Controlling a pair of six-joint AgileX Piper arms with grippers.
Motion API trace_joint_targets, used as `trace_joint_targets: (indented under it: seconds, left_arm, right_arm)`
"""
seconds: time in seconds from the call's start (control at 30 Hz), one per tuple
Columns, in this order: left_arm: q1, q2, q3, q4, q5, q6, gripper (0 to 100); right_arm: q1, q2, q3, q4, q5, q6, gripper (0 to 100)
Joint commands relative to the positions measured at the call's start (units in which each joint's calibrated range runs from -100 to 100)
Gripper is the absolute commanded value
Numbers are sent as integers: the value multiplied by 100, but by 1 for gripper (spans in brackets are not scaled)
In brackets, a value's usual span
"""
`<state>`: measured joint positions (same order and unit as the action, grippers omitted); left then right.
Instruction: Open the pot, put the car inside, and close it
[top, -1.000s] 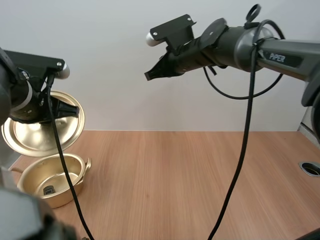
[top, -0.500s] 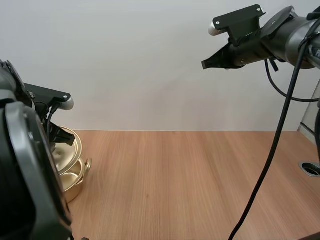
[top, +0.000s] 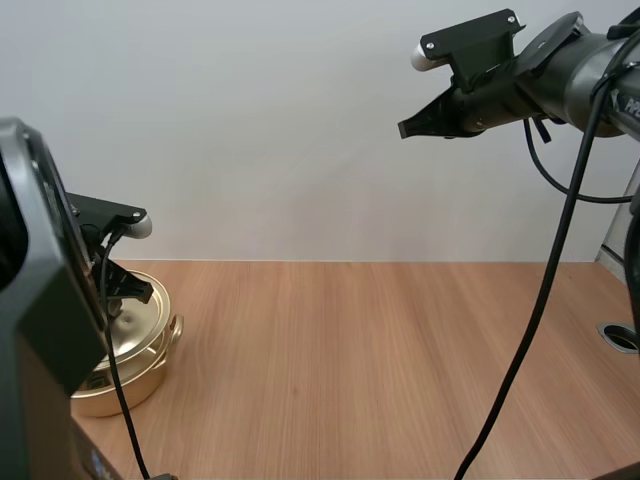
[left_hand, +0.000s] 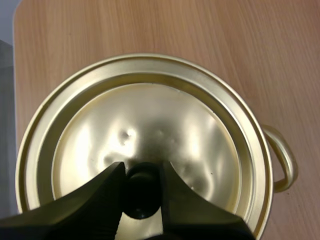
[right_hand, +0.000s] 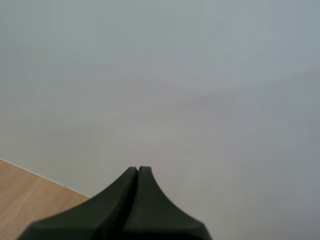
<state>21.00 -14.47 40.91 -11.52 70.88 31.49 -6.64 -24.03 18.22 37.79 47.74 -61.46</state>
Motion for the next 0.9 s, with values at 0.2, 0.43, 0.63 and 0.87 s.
trace_joint_targets:
  seconds: [0.2,0.43,0.63,0.87]
  left_arm:
    - [5,578,0,79,-163,52,0]
    - [5,737,0,255,-128,70,0]
    - [5,736,0,244,458,182,0]
    - [5,571,0,244,532,106,0]
  right_arm:
    - [-2,3,4,3,-14,-4,0]
    - [-2,3,4,17,-14,-4,0]
    - [-2,3,4,17,-14,-4,0]
    - [-2,3,4,17,-14,-4,0]
